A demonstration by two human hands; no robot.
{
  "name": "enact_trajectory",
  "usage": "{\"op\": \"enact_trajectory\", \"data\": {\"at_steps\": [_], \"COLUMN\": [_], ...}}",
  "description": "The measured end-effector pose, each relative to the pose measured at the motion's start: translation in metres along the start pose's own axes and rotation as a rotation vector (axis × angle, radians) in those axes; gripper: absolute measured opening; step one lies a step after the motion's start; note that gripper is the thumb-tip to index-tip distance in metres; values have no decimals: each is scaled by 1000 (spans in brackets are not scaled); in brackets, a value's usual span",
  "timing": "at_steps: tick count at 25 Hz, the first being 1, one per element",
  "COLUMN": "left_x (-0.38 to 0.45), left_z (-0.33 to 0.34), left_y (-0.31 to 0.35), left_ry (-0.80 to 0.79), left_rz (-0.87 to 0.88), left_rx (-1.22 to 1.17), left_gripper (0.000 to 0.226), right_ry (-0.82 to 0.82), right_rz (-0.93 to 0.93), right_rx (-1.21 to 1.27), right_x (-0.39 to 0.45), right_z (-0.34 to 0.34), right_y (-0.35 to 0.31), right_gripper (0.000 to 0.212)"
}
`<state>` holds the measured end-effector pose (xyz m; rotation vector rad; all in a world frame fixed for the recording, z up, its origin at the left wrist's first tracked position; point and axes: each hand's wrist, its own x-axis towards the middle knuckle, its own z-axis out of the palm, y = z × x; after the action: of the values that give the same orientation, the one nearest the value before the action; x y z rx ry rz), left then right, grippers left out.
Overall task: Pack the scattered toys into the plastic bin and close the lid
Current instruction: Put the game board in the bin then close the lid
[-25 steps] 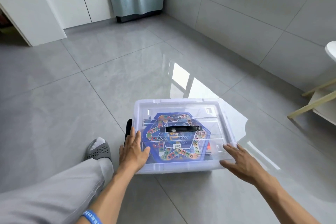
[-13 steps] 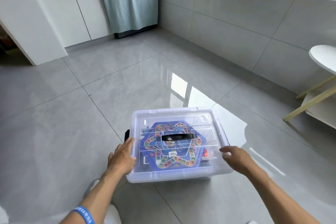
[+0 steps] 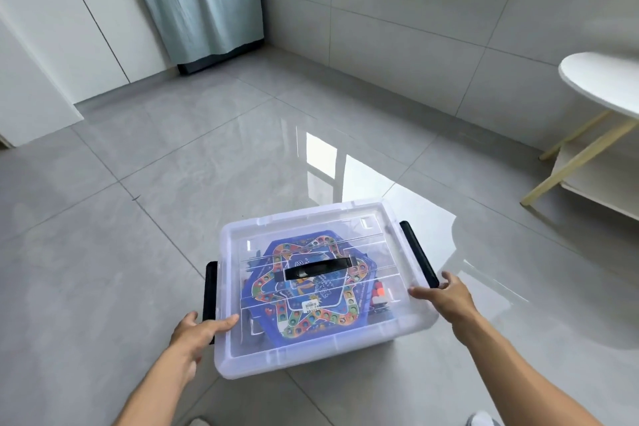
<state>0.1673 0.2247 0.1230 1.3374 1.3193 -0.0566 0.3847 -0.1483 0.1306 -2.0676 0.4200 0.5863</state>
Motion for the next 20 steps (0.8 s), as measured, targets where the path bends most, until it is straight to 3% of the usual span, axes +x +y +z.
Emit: {"op": "enact_trajectory", "data": {"at_steps": [3, 5, 8, 14, 17, 20], "left_x": [-12, -21, -26, -24, -11, 6], "left_z": [11, 18, 20, 20, 21, 33], "left_y": [3, 3, 6, 4, 12, 16], "left_ry": [95, 196, 282, 263, 231, 307], "left_rz": [141, 247, 320, 278, 303, 412], "left_rx": [43, 251, 448, 427, 367, 355], "left_gripper": [39, 22, 14, 7, 17, 24], "right_ry": [129, 182, 168, 89, 20, 155], "right_rz": [-219, -277, -307, -228, -233, -358], "right_rx": [-228, -385, -537, -628, -733, -706], "right_x": [-1, -4, -7, -6, 6, 29], "right_z": [4, 8, 10, 8, 6, 18], "right_y": [0, 0, -10, -18, -38, -56], "right_gripper": [59, 45, 31, 29, 26, 25]}}
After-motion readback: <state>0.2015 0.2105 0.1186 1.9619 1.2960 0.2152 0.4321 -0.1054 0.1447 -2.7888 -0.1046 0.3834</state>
